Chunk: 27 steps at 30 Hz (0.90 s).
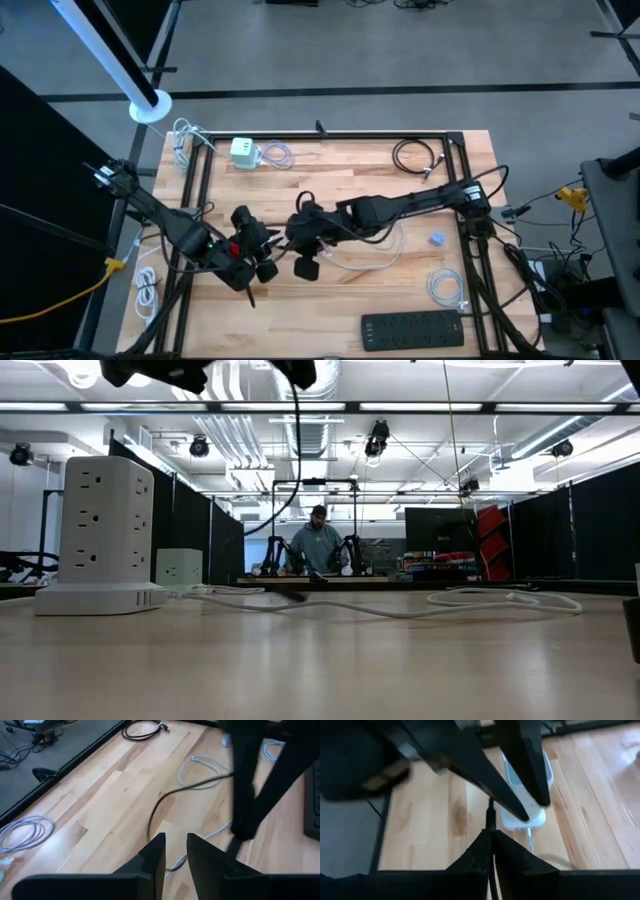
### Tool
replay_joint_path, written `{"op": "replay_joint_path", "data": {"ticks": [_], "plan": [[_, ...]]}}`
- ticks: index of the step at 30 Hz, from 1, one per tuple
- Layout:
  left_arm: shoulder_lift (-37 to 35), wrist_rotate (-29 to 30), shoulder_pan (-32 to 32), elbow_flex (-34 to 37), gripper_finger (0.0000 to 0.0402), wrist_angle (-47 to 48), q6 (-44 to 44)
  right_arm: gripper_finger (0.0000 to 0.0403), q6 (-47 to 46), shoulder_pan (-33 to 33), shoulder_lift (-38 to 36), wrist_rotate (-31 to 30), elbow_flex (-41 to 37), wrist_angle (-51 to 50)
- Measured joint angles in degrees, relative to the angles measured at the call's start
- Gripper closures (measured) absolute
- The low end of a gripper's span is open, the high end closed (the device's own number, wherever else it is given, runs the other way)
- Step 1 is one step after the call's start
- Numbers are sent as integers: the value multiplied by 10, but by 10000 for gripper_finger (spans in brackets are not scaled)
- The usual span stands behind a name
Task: Insert USB
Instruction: Insert the bottom black charger cable into the white outlet extension
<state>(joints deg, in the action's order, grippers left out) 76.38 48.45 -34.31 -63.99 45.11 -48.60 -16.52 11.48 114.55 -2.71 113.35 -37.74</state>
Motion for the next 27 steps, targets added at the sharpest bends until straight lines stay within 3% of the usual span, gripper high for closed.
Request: {"op": "replay_joint_path", "data": {"ticks": [12,18,27], "plan": [[-55,-9,-1,0,336,54,-8,400,9,3,-10,-4,-10,-26],[-96,-43,-3,0,336,117,-19,401,46,36,-10,-4,-90,-22],[-129,-65,-4,0,336,183,-18,398,44,67,-9,-5,-188,99]]}}
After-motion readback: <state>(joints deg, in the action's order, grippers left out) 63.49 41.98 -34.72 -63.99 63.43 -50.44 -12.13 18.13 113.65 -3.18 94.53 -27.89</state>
